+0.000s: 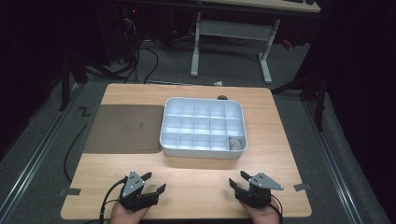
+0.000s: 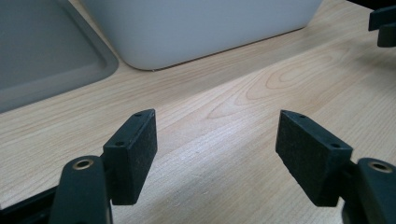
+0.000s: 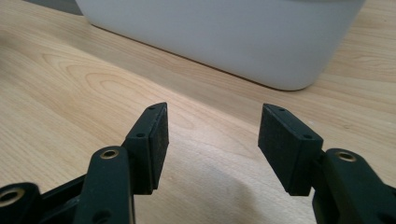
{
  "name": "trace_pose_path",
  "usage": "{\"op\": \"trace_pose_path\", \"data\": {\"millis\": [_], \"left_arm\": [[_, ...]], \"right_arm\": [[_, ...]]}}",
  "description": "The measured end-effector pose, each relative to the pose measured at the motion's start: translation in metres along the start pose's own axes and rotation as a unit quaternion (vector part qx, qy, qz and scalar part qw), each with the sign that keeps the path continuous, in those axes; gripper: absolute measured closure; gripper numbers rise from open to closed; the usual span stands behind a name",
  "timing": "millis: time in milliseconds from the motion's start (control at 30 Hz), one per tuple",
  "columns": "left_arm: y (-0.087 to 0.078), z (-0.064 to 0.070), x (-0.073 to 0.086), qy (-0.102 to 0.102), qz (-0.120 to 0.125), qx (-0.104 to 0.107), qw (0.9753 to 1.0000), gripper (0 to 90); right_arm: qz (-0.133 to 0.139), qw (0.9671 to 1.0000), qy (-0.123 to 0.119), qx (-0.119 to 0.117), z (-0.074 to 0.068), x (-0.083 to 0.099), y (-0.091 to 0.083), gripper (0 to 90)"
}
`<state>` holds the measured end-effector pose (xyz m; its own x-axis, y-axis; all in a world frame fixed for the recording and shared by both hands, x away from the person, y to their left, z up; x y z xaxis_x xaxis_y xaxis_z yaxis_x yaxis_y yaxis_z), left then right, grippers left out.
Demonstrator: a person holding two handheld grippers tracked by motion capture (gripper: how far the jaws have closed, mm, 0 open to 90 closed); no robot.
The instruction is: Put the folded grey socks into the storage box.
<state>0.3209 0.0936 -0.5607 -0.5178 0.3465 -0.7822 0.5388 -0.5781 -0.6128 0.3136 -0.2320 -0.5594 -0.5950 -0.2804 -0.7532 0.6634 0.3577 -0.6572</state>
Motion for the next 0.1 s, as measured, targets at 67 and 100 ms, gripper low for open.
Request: {"op": "trace_pose_path", "data": {"millis": [67,100], "left_arm": [[-0.0009,0.0004,0.0007,0.002,-0.001,-0.001,1.0000,29.9],[-0.0015,0.0001,0.0008,0.002,-0.001,-0.001,1.0000,29.9]], "right_arm": [[0.005,1.0000,0.006,-0.001,0.0018,-0.0010,-0.0020,43.0],[0.006,0.9999,0.009,-0.001,0.0026,-0.0016,-0.0028,42.7]]}}
Point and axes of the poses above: each handheld gripper's, and its own axes: y roughly forward along the jaws, x roughly out of its underside, z roughly to its right, the point moved 7 cm from there along y, roughly forward along the jaws, and after that the axes turned 9 degrees about -z, right-handed, at the moved point
